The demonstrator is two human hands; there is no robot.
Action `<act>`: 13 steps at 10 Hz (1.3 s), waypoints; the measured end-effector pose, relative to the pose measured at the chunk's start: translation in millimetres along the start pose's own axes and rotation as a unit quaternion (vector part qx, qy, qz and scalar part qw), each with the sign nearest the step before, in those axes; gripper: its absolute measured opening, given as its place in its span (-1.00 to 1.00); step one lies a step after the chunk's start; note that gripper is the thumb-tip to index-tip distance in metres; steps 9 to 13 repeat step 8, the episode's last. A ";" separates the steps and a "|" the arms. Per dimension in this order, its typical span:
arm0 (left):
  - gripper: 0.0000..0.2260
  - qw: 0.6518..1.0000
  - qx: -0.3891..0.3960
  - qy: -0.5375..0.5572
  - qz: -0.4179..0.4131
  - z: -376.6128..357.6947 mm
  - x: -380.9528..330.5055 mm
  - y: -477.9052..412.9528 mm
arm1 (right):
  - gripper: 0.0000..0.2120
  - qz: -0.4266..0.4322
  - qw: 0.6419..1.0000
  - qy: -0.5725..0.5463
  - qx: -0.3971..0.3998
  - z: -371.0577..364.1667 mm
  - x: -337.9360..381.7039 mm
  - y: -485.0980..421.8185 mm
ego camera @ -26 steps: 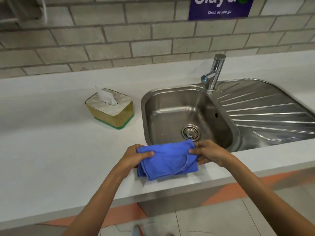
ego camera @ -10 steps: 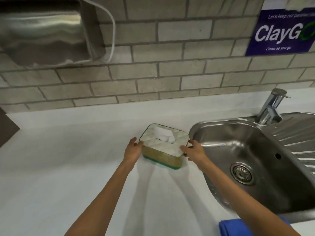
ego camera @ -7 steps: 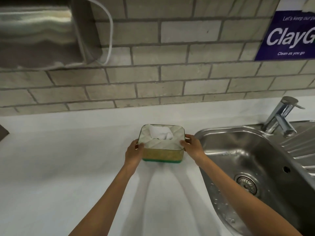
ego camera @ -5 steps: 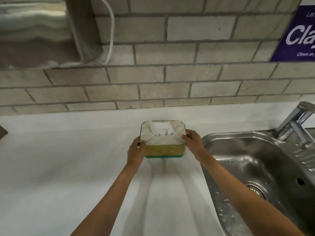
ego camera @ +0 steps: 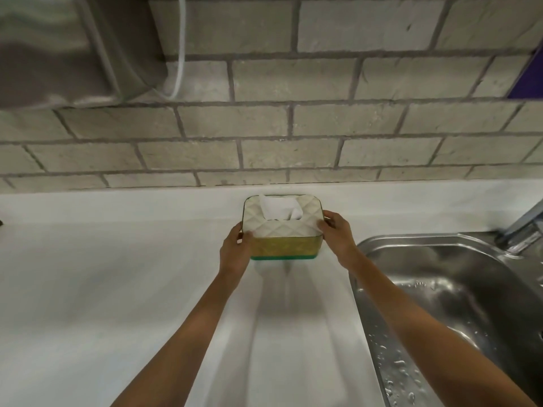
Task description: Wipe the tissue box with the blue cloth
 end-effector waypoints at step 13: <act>-0.44 0.997 0.047 -0.049 0.040 -2.3 7.1 2.6 | -0.55 -0.015 1.000 0.014 0.003 5.2 -1.4 -0.1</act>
Point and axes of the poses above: each hand's wrist, its own y-axis away from the middle knuckle, its own z-axis out of the back of the hand, x = y × z, the point moved 10 cm from there along -y, towards the middle knuckle, and after that the axes turned 14 degrees about -x, right-handed, at the moved point
